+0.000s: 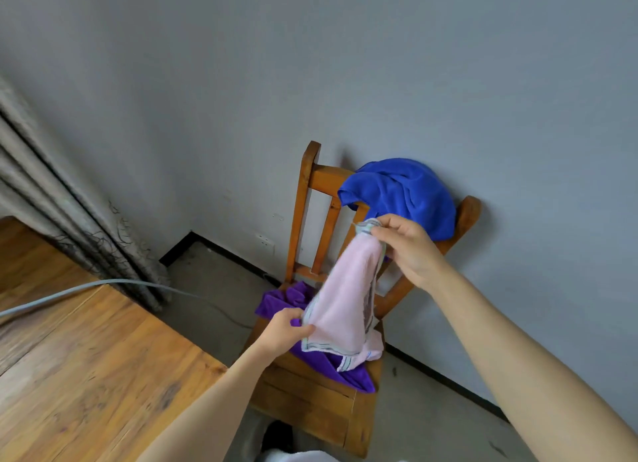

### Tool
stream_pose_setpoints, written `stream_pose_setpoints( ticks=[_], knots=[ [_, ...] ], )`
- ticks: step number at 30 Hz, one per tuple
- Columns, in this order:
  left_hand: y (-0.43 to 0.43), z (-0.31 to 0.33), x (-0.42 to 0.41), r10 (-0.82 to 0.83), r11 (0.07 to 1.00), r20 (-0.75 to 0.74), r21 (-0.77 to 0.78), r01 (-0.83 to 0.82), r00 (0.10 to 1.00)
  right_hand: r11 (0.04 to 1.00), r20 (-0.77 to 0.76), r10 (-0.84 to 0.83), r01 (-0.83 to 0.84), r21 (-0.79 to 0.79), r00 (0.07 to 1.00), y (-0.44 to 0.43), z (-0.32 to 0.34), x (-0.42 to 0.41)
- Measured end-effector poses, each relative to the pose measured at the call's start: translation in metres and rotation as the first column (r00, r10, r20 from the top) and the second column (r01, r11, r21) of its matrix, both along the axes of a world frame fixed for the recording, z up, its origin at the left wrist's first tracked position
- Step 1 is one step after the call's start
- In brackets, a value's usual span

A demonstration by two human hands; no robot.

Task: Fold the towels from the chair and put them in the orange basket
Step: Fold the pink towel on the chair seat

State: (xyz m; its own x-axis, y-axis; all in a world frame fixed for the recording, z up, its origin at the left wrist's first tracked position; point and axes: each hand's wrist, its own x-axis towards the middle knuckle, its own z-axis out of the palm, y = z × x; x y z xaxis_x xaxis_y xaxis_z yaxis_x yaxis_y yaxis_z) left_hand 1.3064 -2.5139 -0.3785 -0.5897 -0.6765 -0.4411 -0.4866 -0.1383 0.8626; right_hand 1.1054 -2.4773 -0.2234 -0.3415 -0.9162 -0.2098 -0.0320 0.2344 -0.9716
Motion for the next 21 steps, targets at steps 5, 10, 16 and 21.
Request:
stream_pose_setpoints(
  ticks=[5,10,16,21],
  knots=[
    [-0.073,0.063,0.024,0.289,0.903,-0.051,-0.316,-0.29,0.956,0.991,-0.107,-0.107,0.098,-0.086,0.989,-0.017,0.038,-0.044],
    [-0.111,0.215,0.026,0.323,0.683,-0.251,-0.605,-0.409,0.912,0.954,-0.095,-0.2,0.171,-0.248,0.975,-0.028,0.101,-0.076],
    [-0.071,0.326,0.027,0.244,0.499,-0.416,-0.721,-0.481,0.876,0.882,0.034,-0.164,0.162,-0.443,0.986,-0.011,0.16,-0.084],
    [-0.012,0.333,0.043,0.21,0.519,-0.349,-0.751,-0.407,0.913,0.924,0.037,0.006,0.009,-0.381,0.999,0.036,0.14,-0.09]
  ],
)
